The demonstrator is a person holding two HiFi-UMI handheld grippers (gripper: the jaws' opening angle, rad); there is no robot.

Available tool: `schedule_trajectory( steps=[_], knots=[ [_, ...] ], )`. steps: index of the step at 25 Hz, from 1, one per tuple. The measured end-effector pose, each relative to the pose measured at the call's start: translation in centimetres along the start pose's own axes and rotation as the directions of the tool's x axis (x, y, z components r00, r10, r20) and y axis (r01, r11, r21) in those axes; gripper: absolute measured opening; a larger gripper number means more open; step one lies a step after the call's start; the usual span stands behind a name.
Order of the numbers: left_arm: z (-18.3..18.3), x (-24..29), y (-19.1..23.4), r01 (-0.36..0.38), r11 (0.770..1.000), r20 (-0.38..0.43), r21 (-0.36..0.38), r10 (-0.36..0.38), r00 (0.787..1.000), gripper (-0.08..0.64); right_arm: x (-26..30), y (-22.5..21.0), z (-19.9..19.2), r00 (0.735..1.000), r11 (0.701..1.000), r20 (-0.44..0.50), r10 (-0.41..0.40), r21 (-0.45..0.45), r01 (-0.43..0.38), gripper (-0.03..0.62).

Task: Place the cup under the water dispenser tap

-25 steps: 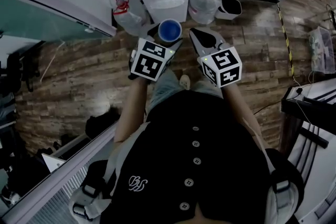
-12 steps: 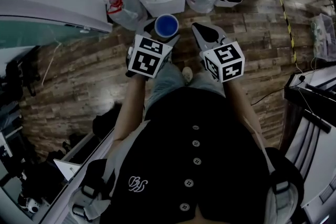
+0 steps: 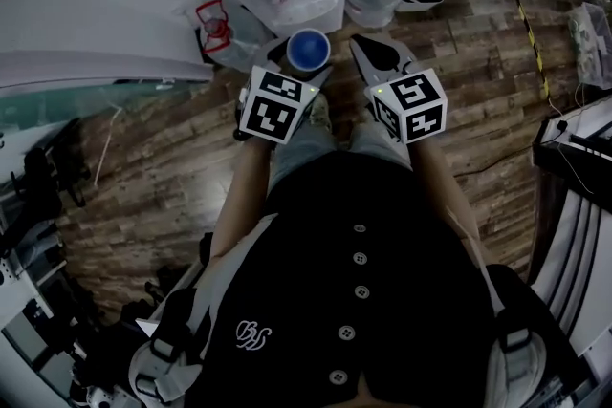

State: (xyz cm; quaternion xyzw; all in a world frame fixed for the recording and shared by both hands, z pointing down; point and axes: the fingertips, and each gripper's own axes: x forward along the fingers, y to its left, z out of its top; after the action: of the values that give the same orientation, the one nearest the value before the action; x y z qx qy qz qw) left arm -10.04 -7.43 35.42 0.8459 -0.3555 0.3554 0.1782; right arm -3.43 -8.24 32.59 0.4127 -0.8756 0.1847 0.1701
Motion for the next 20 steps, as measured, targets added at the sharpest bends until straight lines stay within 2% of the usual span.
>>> schedule_trajectory(
  steps=[13,20],
  knots=[
    [1.3,2.3,3.9,0.122,0.986,-0.021,0.118,-0.12,0.993,0.357,3.8,-1.9,2.1,0.987,0.986,0.038,-0.156,0.063,0.153,0.0],
    [1.0,3.4,4.9,0.155,0.978,-0.04,0.138,-0.151,0.988,0.357,5.2,-1.8,1.7,0.984,0.981,0.026,-0.177,0.08,0.174,0.0]
  ],
)
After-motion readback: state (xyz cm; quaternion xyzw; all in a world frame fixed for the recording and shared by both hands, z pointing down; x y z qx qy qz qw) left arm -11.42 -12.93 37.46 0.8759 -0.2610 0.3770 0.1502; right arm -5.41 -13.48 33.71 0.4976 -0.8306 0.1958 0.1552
